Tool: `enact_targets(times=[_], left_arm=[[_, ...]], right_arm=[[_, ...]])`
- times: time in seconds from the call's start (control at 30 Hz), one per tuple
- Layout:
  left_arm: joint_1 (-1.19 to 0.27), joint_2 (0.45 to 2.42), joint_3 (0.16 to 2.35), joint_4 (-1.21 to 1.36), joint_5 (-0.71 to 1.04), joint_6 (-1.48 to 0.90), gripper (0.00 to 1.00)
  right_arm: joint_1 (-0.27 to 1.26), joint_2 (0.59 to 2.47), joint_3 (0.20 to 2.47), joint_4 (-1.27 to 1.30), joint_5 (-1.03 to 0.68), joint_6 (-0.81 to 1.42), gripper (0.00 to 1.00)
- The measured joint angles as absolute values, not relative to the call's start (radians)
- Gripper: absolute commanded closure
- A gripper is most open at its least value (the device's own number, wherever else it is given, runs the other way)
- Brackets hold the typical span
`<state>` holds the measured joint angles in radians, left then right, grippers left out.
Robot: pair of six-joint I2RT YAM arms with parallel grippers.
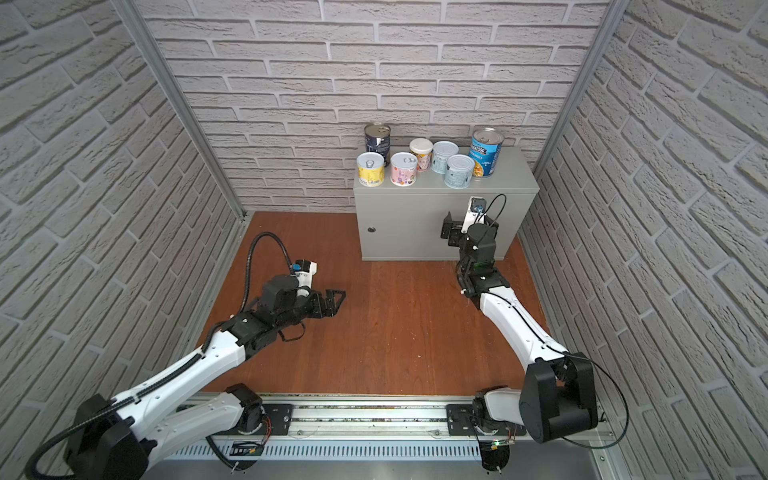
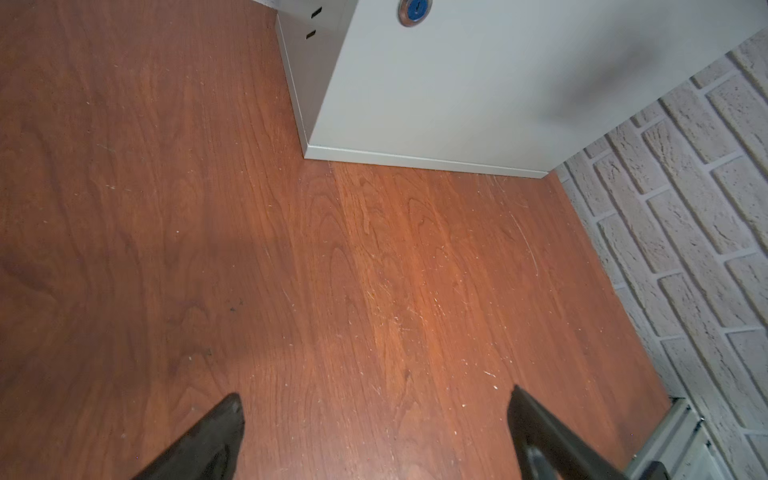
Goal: Place and organize the canned foods onto the counter
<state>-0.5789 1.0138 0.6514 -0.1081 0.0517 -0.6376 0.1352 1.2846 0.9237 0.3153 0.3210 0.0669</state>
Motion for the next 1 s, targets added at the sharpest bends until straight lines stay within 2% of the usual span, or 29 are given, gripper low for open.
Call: enact_targets(times=[0.23,0.43,0.63,0.8,1.0], left_arm=[[-0.487,1.101,0.651,0.033,-0.088,-0.501,0.02],[-0.265,1.23,0.624,0.195,-0.15,-0.413,0.02],[-0.072,1.235,0.533,0.271,-0.184,-0.386,0.02],[-0.045,1.23,0.505,0.335,-0.239,-0.305,0.02],[-0.014,1.296,0.432,0.532,-0.318,-0.23,0.02]], right_arm=[[0.135,1.179,0.732,0.265,0.398,0.072,0.01],[0.128,1.185,0.594,0.273,0.504,0.071,0.01],[0.067,1.257,0.545,0.347,0.513,0.071,0.01],[0.048,1.334,0.556,0.359,0.475,0.063,0.01],[0.048,1.282,0.546,0.339,0.387,0.064,0.01]])
